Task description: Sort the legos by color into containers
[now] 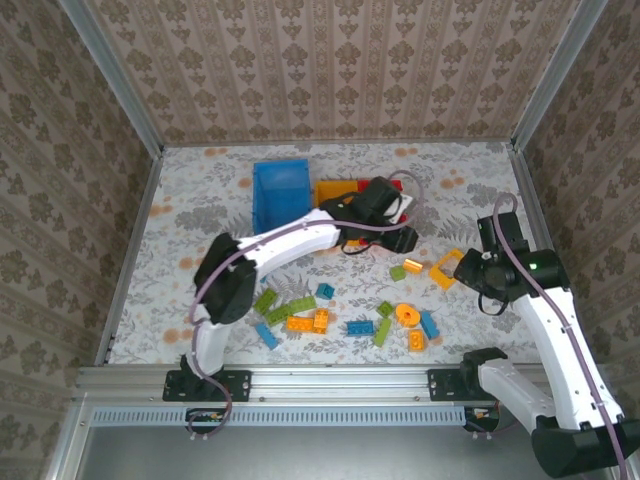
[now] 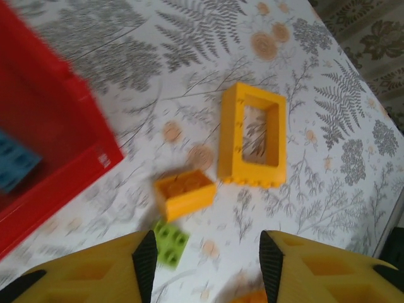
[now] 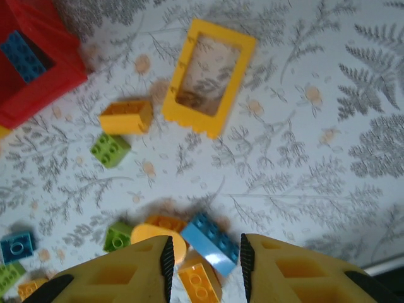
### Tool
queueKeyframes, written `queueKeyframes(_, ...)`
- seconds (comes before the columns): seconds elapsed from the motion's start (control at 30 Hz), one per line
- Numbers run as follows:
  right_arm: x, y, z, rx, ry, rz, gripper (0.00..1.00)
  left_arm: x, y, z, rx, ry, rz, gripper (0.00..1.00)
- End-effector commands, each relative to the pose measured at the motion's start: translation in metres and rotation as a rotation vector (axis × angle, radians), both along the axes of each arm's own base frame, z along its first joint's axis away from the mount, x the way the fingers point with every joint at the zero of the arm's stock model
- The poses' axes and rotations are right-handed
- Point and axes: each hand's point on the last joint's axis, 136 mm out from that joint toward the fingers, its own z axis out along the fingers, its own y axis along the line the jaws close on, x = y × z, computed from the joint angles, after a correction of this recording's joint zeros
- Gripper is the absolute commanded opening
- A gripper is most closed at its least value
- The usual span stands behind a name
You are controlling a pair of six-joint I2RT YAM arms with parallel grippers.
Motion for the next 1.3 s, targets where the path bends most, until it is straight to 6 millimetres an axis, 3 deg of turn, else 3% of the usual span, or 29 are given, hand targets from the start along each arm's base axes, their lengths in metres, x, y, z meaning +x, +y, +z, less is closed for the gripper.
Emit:
queueKeyframes(0.0, -0.032, -0.001, 0.001, 0.009, 0.077, 0.003, 0.38, -0.001, -0.031, -0.003, -0.026, -0.029, -0.065, 0.49)
queueKeyframes(0.2, -0.046, 0.004, 0.009, 0.039, 0.072, 0.042, 0.4, 0.003, -0.074, -0.031, -0.019, -0.049, -0.103, 0.49)
queueKeyframes(0.33, -0.049, 0.008, 0.014, 0.054, 0.049, 0.073, 0.43, -0.001, -0.092, -0.048, 0.01, -0.074, -0.13, 0.5)
queueKeyframes(0.63, -0.047, 0.022, 0.033, 0.122, -0.041, 0.139, 0.51, 0.002, -0.099, -0.085, 0.083, -0.097, -0.122, 0.54)
queueKeyframes(0.9, -0.049, 0.025, 0.029, 0.136, -0.025, 0.152, 0.51, -0.004, -0.112, -0.104, 0.063, -0.058, -0.125, 0.54)
queueKeyframes(1.27, -0.048, 0.024, 0.029, 0.12, -0.019, 0.16, 0.51, -0.007, -0.118, -0.116, 0.05, -0.032, -0.128, 0.34)
